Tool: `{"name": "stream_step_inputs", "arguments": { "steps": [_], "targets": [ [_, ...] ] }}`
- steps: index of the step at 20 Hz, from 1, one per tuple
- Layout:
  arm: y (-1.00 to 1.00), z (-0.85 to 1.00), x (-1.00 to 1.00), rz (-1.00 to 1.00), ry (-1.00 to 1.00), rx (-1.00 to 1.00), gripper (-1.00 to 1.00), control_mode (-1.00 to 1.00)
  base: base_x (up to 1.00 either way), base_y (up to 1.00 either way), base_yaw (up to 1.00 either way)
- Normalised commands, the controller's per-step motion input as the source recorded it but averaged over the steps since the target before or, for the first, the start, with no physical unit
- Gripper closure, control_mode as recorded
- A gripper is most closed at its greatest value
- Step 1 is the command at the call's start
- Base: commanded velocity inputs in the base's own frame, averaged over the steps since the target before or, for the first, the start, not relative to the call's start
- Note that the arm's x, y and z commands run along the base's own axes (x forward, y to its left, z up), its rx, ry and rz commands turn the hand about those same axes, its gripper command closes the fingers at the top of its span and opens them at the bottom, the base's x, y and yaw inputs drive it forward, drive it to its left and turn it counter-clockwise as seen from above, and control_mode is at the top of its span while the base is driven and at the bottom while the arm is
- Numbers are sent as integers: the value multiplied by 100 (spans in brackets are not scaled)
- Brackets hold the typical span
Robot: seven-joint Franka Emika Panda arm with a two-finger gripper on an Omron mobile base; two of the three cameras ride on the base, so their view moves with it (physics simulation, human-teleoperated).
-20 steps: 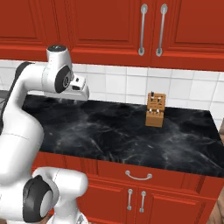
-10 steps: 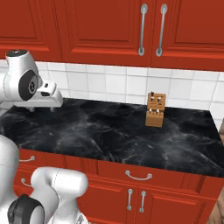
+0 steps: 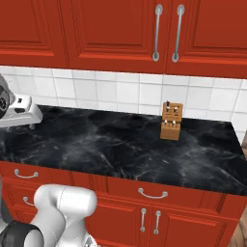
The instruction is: Take the pizza cutter from the drawer on the left and place it on the dining counter for cutting.
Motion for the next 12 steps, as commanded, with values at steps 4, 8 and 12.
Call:
{"name": "stream_step_inputs", "arguments": {
  "steps": [4, 8, 12],
  "targets": [
    [65, -31, -1, 20, 0, -9, -100, -100, 0, 0, 0],
    [62, -38, 0, 19, 0, -13, -100, -100, 0, 0, 0],
    [68, -42, 0, 17, 0, -16, -100, -100, 0, 0, 0]
  ]
}}
